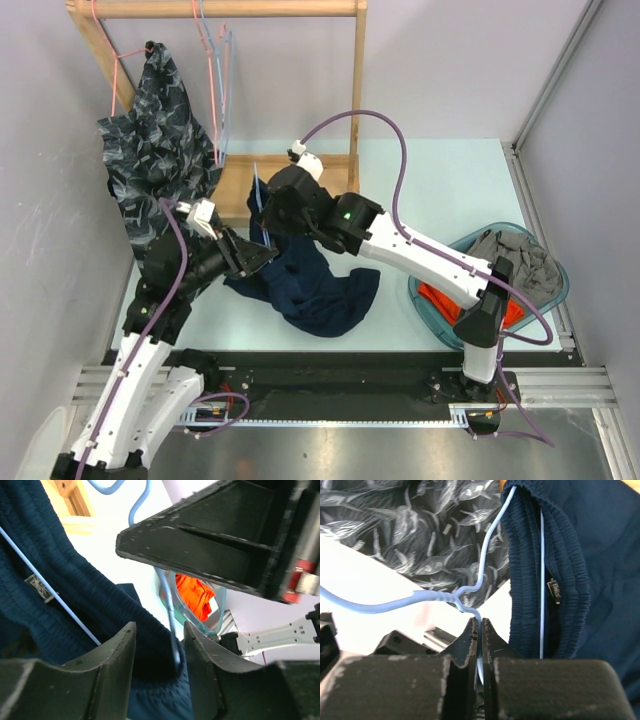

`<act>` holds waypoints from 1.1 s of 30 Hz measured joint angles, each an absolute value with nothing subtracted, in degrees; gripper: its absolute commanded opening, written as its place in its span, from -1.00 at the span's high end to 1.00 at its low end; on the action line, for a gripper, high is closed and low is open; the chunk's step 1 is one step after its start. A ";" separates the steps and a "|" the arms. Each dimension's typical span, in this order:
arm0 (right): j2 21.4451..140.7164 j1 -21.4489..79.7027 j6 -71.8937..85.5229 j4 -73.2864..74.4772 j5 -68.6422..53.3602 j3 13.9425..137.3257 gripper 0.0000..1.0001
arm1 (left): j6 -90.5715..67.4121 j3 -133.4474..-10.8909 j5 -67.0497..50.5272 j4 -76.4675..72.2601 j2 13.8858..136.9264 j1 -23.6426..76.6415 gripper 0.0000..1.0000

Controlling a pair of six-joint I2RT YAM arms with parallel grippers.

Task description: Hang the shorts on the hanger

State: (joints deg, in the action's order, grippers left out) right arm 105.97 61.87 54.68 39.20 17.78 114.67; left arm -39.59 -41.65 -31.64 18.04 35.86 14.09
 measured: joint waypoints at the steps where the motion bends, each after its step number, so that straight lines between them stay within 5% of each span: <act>1: 106.21 62.11 54.87 39.22 17.80 115.09 1.00 | -39.68 -41.36 -31.59 17.98 35.64 13.76 0.02; 4: 107.22 62.72 55.57 39.24 18.09 116.86 1.00 | -40.12 -39.97 -31.18 18.00 34.72 12.91 0.20; 7: 108.27 62.98 55.86 39.20 18.48 117.67 1.00 | -40.45 -39.33 -30.96 18.20 34.11 12.16 1.00; 10: 109.49 63.00 56.73 38.96 18.74 117.67 0.87 | -39.92 -39.11 -31.59 19.33 33.04 10.92 0.99; 14: 109.78 63.33 57.41 38.85 18.72 117.67 0.01 | -39.83 -38.41 -33.78 21.74 31.27 8.03 0.99; 17: 109.45 62.94 56.77 37.76 18.72 117.47 -0.39 | -39.38 -37.56 -34.26 25.32 29.76 5.19 0.99; 20: 108.12 61.12 55.55 36.77 18.55 115.55 -0.53 | -38.41 -37.50 -34.74 28.64 28.73 3.77 1.00; 33: 94.28 45.84 43.97 31.59 16.64 103.28 -0.58 | -36.01 -41.98 -37.91 33.61 27.55 -0.05 1.00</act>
